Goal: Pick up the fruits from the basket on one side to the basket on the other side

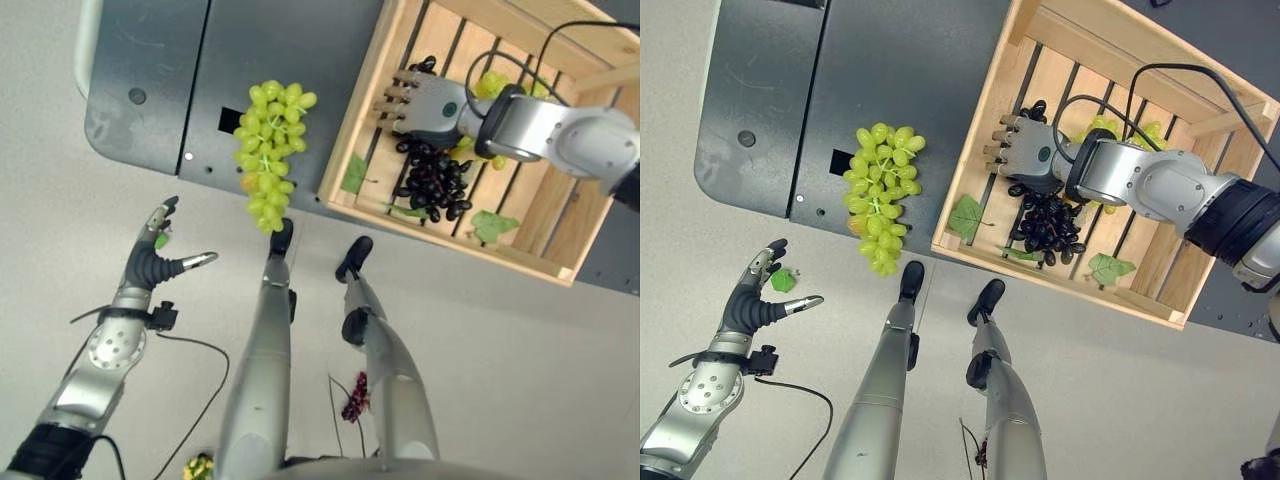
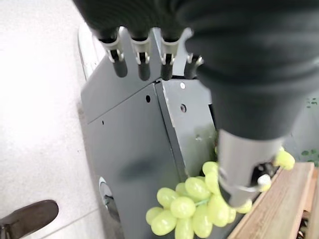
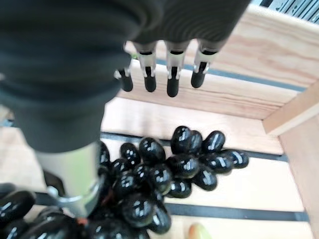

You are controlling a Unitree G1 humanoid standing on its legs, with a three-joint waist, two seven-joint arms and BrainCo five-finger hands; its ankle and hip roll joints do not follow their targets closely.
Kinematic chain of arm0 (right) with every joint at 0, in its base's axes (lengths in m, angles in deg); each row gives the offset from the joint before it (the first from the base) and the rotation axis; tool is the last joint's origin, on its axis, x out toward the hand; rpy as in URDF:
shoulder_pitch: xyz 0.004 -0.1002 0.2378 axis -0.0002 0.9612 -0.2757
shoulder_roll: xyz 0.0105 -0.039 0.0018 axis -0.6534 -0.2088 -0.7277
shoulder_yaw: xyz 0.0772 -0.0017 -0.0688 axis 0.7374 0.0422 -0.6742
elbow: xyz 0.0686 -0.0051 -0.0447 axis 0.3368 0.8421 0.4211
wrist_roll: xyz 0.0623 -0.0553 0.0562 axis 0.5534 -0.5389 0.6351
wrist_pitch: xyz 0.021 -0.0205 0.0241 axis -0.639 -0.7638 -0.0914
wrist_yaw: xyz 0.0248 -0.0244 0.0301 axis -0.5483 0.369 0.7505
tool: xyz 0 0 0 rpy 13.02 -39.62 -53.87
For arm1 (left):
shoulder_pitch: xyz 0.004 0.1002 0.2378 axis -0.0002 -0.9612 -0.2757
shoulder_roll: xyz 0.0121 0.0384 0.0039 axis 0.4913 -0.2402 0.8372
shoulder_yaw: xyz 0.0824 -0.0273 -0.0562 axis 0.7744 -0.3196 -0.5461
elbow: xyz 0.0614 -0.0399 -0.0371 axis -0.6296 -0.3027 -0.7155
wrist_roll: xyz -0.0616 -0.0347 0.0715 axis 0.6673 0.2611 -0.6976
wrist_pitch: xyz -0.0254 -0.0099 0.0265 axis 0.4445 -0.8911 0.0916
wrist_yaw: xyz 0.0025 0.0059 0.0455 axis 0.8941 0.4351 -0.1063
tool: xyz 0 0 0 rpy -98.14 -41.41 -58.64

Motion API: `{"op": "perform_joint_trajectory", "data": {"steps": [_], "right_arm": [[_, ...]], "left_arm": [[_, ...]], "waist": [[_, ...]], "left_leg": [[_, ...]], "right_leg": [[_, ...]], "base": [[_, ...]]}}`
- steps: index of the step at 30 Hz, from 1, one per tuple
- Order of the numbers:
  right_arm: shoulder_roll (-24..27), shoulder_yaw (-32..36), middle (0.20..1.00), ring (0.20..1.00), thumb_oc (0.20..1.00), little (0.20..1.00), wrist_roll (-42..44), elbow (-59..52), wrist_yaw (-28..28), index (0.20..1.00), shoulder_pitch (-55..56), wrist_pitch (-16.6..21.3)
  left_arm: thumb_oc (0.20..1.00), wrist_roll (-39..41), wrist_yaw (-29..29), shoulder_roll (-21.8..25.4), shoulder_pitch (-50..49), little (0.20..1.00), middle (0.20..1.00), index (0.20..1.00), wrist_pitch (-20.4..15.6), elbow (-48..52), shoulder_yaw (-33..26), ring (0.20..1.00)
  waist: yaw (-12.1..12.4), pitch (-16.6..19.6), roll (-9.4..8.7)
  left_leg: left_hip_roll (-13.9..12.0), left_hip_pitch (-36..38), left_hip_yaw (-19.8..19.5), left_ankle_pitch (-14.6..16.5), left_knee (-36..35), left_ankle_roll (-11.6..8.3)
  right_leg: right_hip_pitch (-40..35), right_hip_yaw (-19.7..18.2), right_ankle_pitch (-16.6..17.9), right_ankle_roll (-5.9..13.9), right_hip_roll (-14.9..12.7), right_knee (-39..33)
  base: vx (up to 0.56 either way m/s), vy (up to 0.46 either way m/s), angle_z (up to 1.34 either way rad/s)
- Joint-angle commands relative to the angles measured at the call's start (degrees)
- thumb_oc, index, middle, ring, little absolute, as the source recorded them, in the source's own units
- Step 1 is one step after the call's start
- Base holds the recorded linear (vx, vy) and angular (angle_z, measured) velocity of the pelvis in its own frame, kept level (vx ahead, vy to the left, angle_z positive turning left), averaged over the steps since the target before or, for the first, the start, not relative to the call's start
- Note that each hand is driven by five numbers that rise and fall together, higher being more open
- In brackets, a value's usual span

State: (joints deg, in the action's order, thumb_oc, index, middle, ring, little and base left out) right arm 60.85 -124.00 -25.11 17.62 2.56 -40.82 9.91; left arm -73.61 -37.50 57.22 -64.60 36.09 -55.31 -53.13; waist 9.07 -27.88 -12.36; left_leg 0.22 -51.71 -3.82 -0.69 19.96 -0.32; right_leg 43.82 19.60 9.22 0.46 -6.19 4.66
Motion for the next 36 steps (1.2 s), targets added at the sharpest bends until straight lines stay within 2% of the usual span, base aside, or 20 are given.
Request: {"op": "perform_joint_trajectory", "data": {"steps": [1,4,11,21,22,23,24,25,36], "right_arm": [[3.03,-0.83,1.0,1.0,1.0,1.0,-1.24,0.99,-0.57,1.0,-0.8,0.91],[2.73,-0.83,1.0,1.0,1.0,1.0,-1.91,1.49,0.1,1.0,-0.2,1.1],[0.31,-0.83,1.0,1.0,1.0,1.0,-3.87,11.38,1.45,1.0,2.16,-0.32],[-1.67,-0.83,1.0,1.0,1.0,1.0,-4.51,14.95,2.63,1.0,1.72,-1.05],[-2.22,-0.83,0.875,0.875,0.875,0.875,-4.4,15.23,3.26,0.875,1.46,-1.42],[-2.64,-0.83,0.564,0.564,0.564,0.564,-4.31,15.44,3.72,0.564,1.26,-1.63],[-2.71,-0.83,0.476,0.476,0.476,0.476,-4.29,15.46,3.76,0.476,1.2,-1.64],[-3.14,-0.83,0.2,0.2,0.2,0.2,-4.23,15.65,4.23,0.2,0.91,-1.78],[-4.35,-0.83,0.2,0.2,0.2,0.2,-0.74,12.24,6.48,0.2,-0.53,-1.26]], "left_arm": [[1.0,0.36,1.05,1.82,-0.35,1.0,1.0,1.0,-2.66,3.71,-1.91,1.0],[1.0,0.27,1.05,1.91,0.06,1.0,1.0,1.0,-2.56,3.41,-1.34,1.0],[1.0,0.26,1.56,2.23,1.22,1.0,1.0,1.0,-2.77,3.21,-0.58,1.0],[1.0,0.91,2.07,2.74,1.5,1.0,1.0,1.0,-3.06,2.71,-1.0,1.0],[1.0,0.73,2.27,2.68,1.63,1.0,1.0,1.0,-2.75,2.56,-1.06,1.0],[1.0,0.52,2.32,2.75,1.6,1.0,1.0,1.0,-2.63,2.5,-1.13,1.0],[1.0,0.5,2.33,2.75,1.58,1.0,1.0,1.0,-2.62,2.51,-1.2,1.0],[1.0,0.38,2.45,2.92,1.53,1.0,1.0,1.0,-2.52,2.51,-1.32,1.0],[1.0,0.23,2.72,3.4,0.55,1.0,1.0,1.0,-2.16,2.85,-3.4,1.0]], "waist": [[3.78,-1.91,-2.91],[3.97,-1.91,-2.9],[4.39,-1.91,-2.43],[4.4,-1.91,-2.79],[4.27,-1.91,-3.14],[4.22,-1.91,-3.32],[4.19,-1.91,-3.36],[4.16,-1.91,-3.58],[3.34,-1.91,-4.86]], "left_leg": [[1.76,2.98,-0.44,3.47,0.97,-0.58],[1.76,2.71,-0.28,3.64,1.36,-0.58],[1.98,1.57,-0.39,3.81,1.73,-0.56],[2.02,-1.34,-0.45,5.09,4.74,-0.4],[1.93,-1.81,-0.47,5.12,4.77,-0.43],[1.88,-2.05,-0.48,5.12,4.84,-0.42],[1.87,-2.09,-0.46,5.13,4.87,-0.42],[1.82,-2.43,-0.55,5.1,4.93,-0.46],[1.61,-2.59,-0.87,4.41,3.59,-0.67]], "right_leg": [[-2.12,1.56,-0.96,10.03,-7.43,5.67],[-1.84,1.48,-0.92,10.03,-7.44,5.79],[-0.95,1.23,-0.74,10.02,-7.51,5.58],[0.94,0.53,-0.59,9.73,-7.7,5.92],[1.34,0.51,-0.5,9.72,-7.58,5.84],[1.59,0.51,-0.44,9.73,-7.55,5.77],[1.63,0.5,-0.43,9.72,-7.54,5.77],[1.83,0.5,-0.41,9.7,-7.48,5.69],[1.86,1.22,-0.14,9.93,-7.13,5.07]], "base": [[0.0,0.0,0.0],[0.0,0.0,0.0],[0.0,0.0,0.0],[0.0,0.0,0.0],[0.0,0.0,0.0],[0.0,0.0,0.0],[0.0,-0.01,-0.03],[0.0,-0.007,-0.06],[0.0,-0.007,0.0]]}}
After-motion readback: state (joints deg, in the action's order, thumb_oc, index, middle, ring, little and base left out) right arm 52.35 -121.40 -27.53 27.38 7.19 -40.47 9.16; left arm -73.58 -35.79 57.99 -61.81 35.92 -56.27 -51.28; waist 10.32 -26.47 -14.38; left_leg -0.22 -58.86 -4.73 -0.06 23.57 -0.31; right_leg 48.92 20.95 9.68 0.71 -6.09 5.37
